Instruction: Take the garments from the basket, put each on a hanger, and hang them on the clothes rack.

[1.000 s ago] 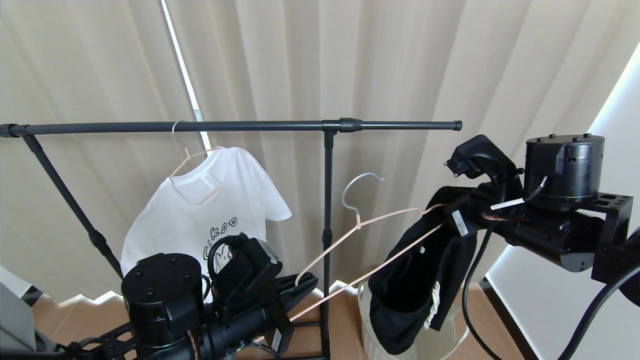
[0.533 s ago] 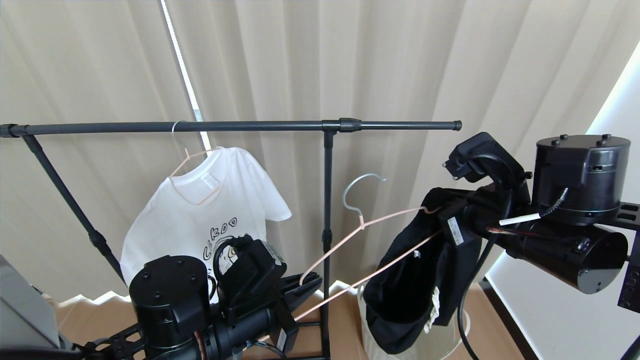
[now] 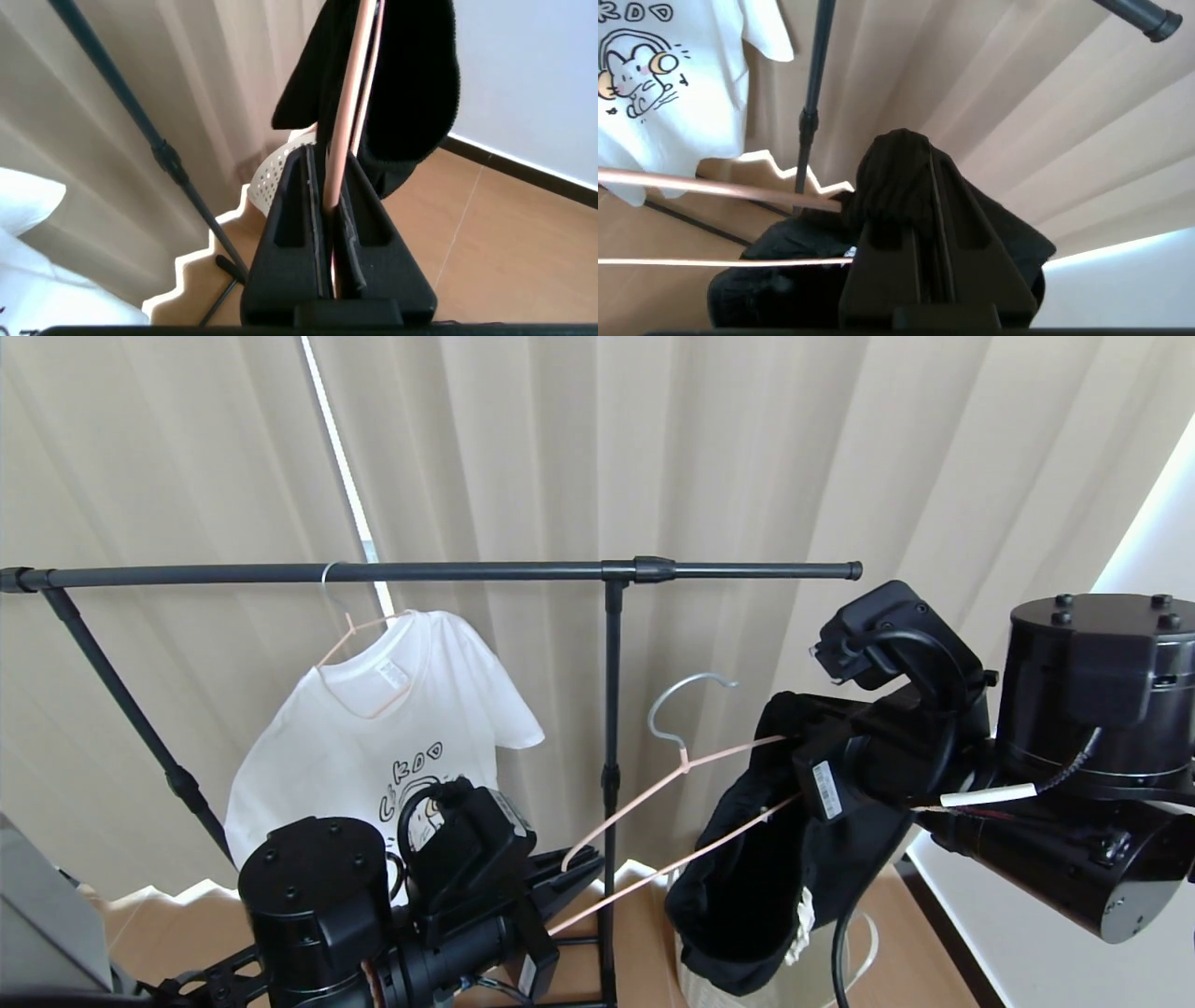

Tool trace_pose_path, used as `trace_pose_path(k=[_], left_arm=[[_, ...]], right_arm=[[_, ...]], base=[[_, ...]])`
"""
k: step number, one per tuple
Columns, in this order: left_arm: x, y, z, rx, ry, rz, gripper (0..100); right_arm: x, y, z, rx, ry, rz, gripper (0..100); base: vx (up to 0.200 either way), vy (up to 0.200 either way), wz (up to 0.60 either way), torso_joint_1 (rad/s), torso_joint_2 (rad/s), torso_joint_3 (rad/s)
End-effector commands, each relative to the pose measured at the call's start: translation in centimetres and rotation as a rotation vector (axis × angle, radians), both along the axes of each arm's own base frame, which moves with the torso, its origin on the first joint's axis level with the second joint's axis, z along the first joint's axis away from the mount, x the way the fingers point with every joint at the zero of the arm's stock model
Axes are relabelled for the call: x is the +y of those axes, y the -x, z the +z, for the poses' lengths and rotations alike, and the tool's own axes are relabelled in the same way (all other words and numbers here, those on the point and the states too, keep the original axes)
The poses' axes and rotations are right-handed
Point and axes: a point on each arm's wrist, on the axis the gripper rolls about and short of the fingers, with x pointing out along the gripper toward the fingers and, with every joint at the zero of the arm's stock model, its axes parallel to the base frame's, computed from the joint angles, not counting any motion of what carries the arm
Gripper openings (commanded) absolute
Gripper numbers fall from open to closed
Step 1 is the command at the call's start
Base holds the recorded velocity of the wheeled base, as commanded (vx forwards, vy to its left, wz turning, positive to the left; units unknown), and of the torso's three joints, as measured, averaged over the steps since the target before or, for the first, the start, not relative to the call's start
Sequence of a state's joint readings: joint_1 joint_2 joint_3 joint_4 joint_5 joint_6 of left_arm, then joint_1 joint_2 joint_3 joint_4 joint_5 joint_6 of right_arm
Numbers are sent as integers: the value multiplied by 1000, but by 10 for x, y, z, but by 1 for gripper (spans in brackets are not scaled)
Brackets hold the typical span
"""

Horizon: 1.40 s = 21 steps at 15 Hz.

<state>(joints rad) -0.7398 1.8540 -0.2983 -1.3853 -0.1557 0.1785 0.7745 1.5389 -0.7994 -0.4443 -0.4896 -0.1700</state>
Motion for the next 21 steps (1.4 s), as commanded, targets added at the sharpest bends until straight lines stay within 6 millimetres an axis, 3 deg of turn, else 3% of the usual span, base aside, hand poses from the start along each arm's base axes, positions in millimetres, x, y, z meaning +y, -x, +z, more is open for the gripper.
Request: trace_pose_path(k=[1,4,13,18,19,21], left_arm=[[0,1,-1,4,-5,-2,0],[0,1,-2,5,-6,-1,0],[-4,-3,-6,-17,18,0,0],[-3,-2,-7,-25,23,-2,0],[-3,-2,-7,-25,23,-2,0],[-3,-1,-6,-28,22,-2,0]], right_arm=[[0,5,6,-18,-14,5,0],[1,9,9,-26,-24,17,0],[34,36,12,-11,-106,94,0],[37,35,17,-17,-155,78,0],[39,33,15,-14,-149,65,100],[39,32,17,-21,-154,53,100]], base=[[0,0,0,0,0,0],[0,0,0,0,0,0],[0,0,0,0,0,0],[0,0,0,0,0,0],[0,0,0,0,0,0],[0,0,0,0,0,0]])
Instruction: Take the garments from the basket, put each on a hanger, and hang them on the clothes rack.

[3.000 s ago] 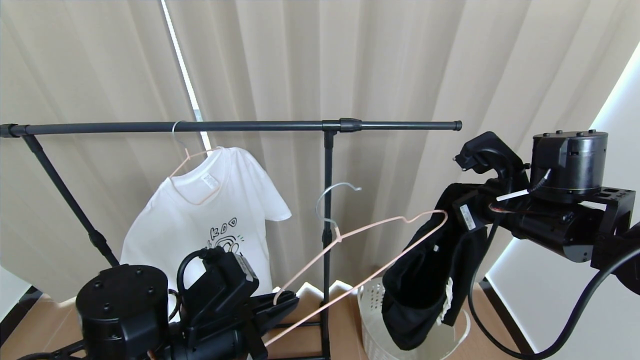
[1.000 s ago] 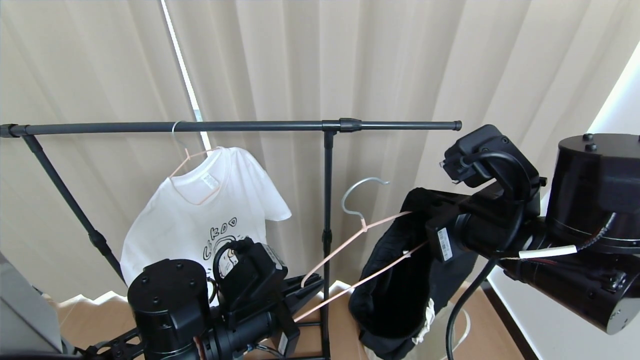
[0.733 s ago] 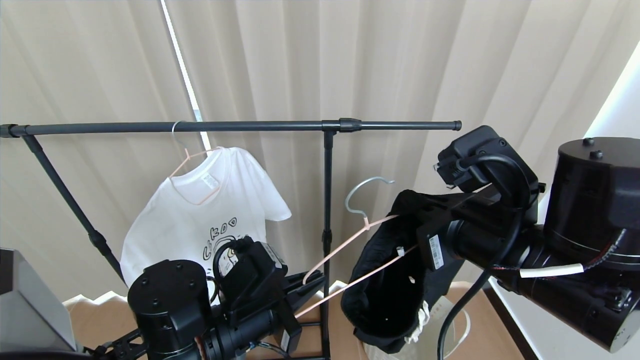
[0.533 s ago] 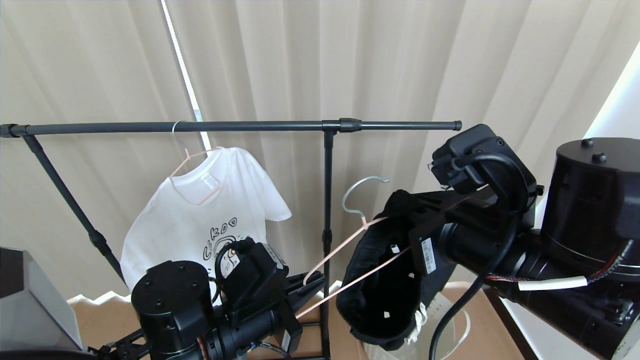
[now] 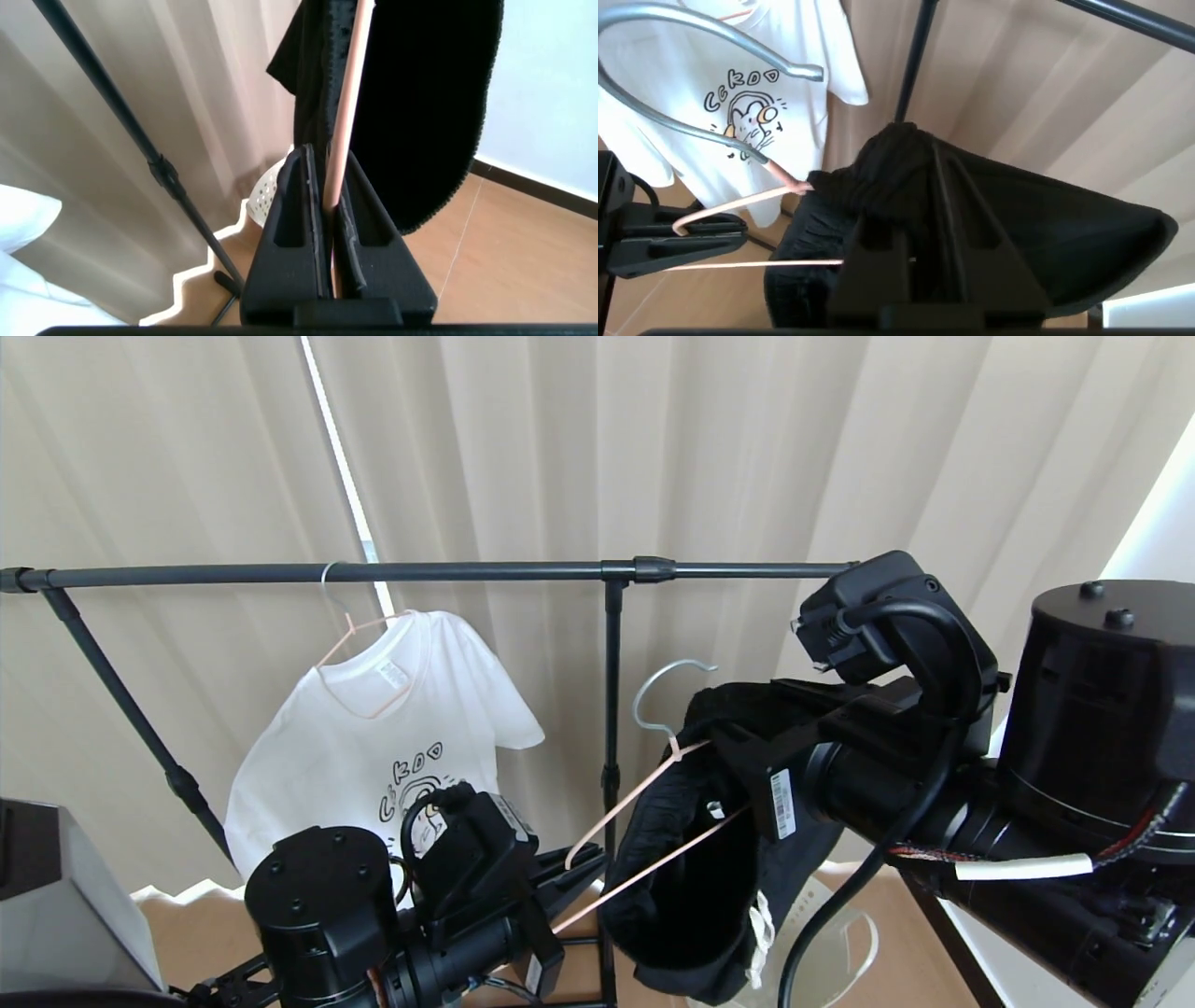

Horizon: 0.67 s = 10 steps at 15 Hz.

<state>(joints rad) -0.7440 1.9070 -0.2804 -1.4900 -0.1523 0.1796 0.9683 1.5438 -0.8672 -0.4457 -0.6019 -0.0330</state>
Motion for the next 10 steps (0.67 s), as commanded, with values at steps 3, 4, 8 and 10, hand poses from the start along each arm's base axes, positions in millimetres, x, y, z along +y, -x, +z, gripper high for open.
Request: trace_pose_path(k=[3,4,8,10], left_arm=[[1,1,1,-6,3,-1,0],[2,2,1,-17,16,-2,0],[3,2,2,-30,30,-1,0],[4,3,2,-31,29,2,0]], right_arm=[[-5,-9,5,-11,-12,-39,100],[-7,-11,7,-16,-18,-50,100],[-5,-14,6,-10,-28,-51,100],[-2,-16,4,-3,-34,-56,100]], base=[[0,0,0,0,0,0],[0,0,0,0,0,0],[0,0,0,0,0,0],[0,0,0,0,0,0]])
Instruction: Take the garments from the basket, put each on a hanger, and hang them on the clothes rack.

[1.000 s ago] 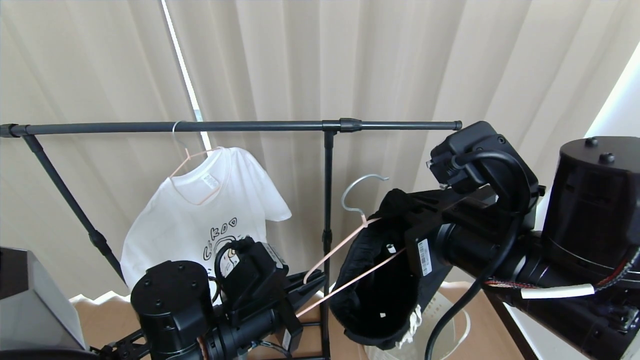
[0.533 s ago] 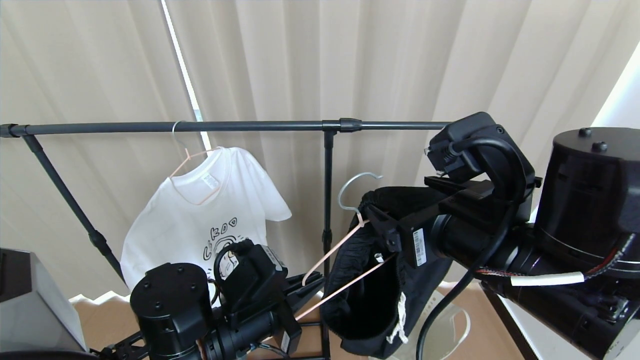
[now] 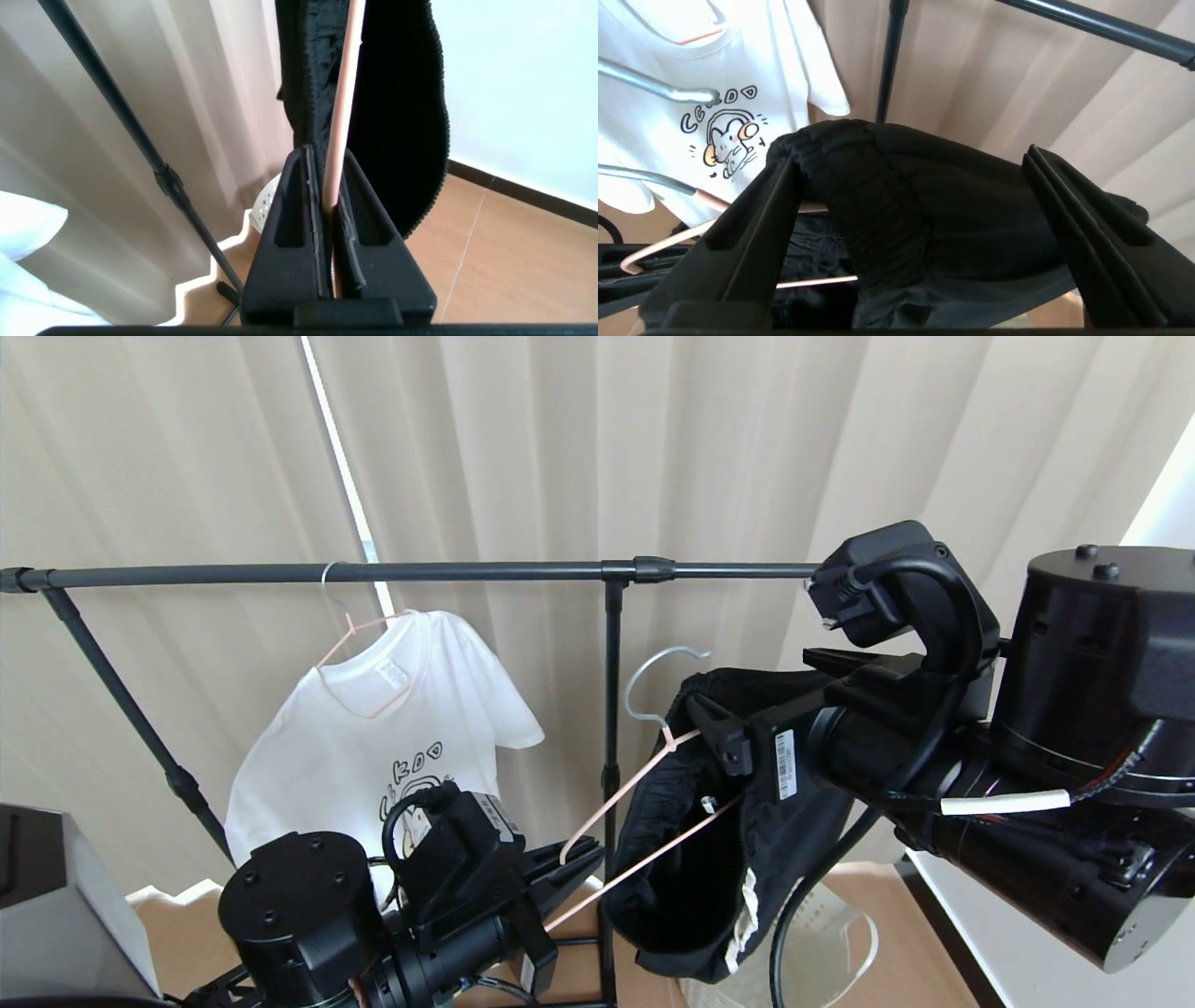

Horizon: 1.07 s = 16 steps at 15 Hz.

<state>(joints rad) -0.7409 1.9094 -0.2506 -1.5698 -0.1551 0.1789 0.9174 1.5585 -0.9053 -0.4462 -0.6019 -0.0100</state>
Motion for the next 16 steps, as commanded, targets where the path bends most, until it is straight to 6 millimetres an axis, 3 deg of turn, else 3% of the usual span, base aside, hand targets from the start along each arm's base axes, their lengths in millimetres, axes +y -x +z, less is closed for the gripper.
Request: trace_pose_path(k=[1,11,16], left_arm=[[1,0,-2,6,-7,3,0],[3,-7,-11,33,-26,36,0],[4,-14,-6,12,-6,68,0]], right_arm=[[3,-3,-2,6,1,-2,100],[3,-1,-3,8,1,1,100],[3,-1,-3,9,3,1,100]], base=[[0,0,0,0,0,0],[0,0,0,0,0,0],[0,0,0,0,0,0]])
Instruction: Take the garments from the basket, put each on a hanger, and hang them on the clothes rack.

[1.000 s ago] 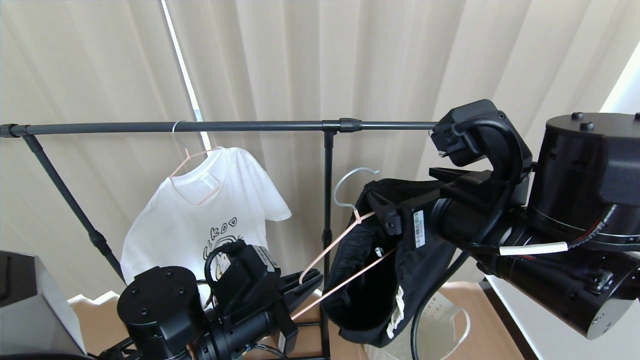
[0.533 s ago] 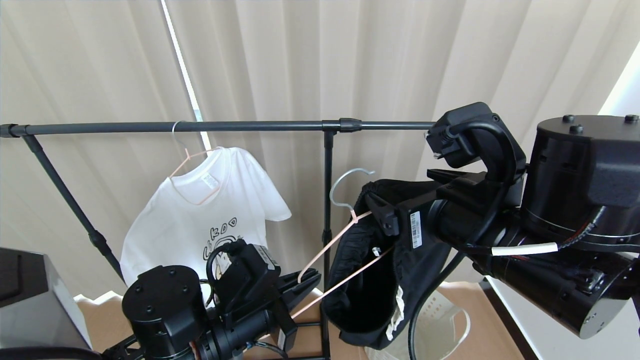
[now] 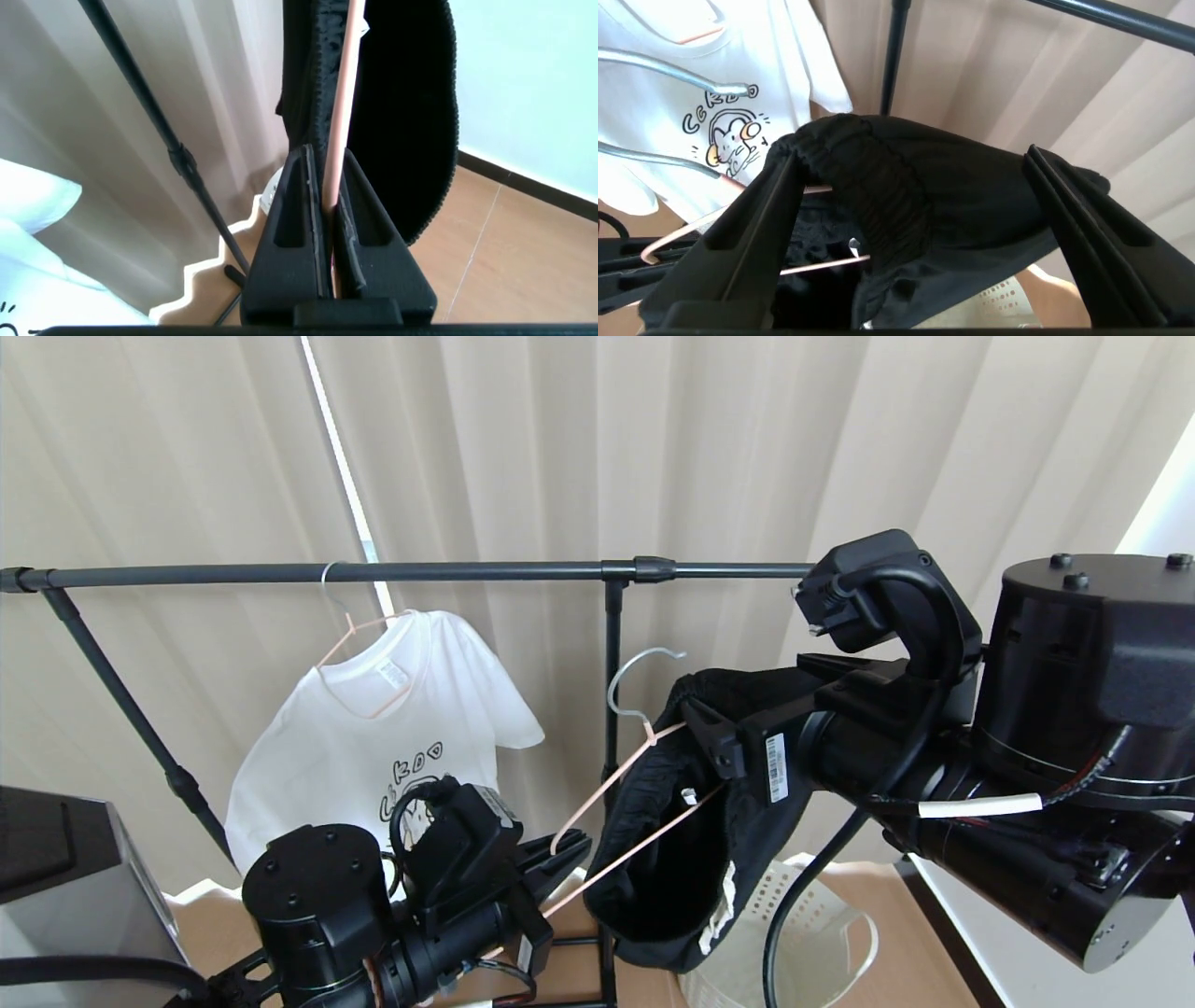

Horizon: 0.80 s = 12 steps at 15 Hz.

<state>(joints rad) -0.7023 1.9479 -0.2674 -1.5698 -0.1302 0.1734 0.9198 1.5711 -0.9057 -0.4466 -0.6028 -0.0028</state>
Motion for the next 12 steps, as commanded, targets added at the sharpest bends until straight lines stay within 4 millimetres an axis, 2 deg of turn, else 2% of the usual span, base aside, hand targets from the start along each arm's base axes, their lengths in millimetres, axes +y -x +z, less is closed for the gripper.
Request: trace_pose_path(k=[1,8,12], left_arm=[[0,-2,3,-13,11,6,0],[3,-7,7,-27,25,23,0],[22,-18,7,-20,26,8,0]], right_arm=[[0,0,0,0,1,1,100],[-3,3,1,-2,0,2,100],[-22,9,4,6,5,73,100]], base=[[0,0,0,0,0,0],[0,0,0,0,0,0],[0,0,0,0,0,0]])
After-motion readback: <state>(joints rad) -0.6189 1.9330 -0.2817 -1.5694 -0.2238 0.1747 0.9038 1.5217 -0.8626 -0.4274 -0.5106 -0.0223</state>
